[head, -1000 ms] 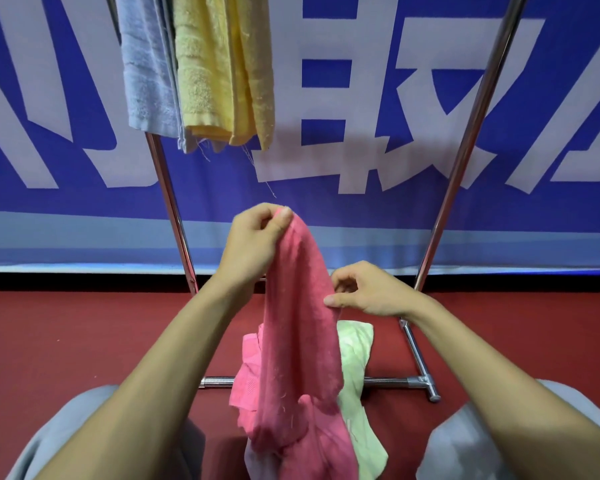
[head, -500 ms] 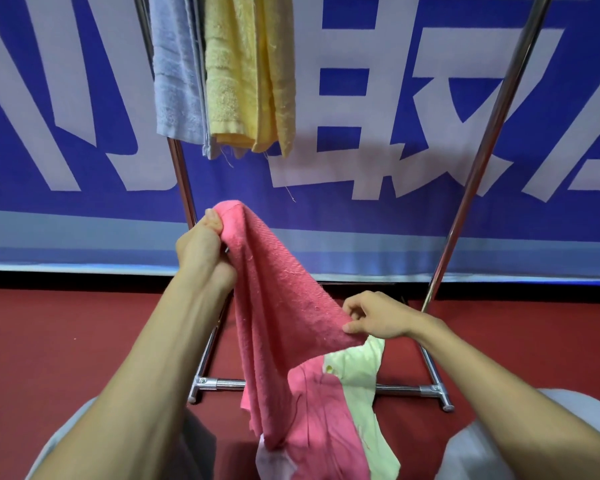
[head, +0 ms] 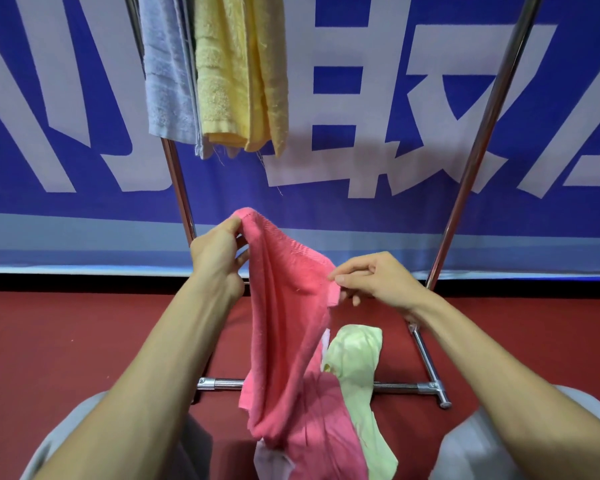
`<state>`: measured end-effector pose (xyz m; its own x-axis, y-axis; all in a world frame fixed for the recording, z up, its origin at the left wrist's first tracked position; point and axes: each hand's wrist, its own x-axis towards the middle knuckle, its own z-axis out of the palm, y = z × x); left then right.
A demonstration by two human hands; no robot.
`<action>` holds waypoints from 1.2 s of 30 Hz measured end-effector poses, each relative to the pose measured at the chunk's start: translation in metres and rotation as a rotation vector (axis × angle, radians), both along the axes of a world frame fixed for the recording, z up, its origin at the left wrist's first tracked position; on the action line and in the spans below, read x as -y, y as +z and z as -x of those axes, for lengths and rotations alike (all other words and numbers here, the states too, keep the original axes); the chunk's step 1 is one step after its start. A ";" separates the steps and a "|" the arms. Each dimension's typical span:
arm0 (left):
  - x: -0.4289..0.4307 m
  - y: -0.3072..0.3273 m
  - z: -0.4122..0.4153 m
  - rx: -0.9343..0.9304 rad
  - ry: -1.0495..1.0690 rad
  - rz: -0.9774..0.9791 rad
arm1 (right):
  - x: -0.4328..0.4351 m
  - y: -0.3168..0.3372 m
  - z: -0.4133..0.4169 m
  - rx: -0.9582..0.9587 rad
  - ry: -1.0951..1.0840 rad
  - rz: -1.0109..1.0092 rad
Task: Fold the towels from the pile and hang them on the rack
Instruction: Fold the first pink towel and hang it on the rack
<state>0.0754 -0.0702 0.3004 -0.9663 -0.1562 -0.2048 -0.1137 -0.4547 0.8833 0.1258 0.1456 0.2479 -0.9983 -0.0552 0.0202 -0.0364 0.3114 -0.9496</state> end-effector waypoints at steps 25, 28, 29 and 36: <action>-0.047 -0.028 -0.027 -0.163 -0.509 0.373 | 0.007 0.001 0.001 -0.363 -0.227 0.026; -0.048 -0.027 -0.027 -0.176 -0.550 0.329 | 0.009 -0.003 0.004 -0.359 -0.282 0.049; -0.048 -0.027 -0.028 -0.190 -0.555 0.336 | 0.010 -0.003 0.004 -0.355 -0.297 0.053; -0.042 -0.026 -0.029 -0.272 -0.527 0.471 | 0.012 0.001 0.000 -0.313 -0.227 0.078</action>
<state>0.1045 -0.0284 0.2741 -0.9442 0.3283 0.0257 0.0383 0.0320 0.9988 0.1258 0.1340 0.2484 -0.9298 0.1799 0.3210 -0.2665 0.2723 -0.9246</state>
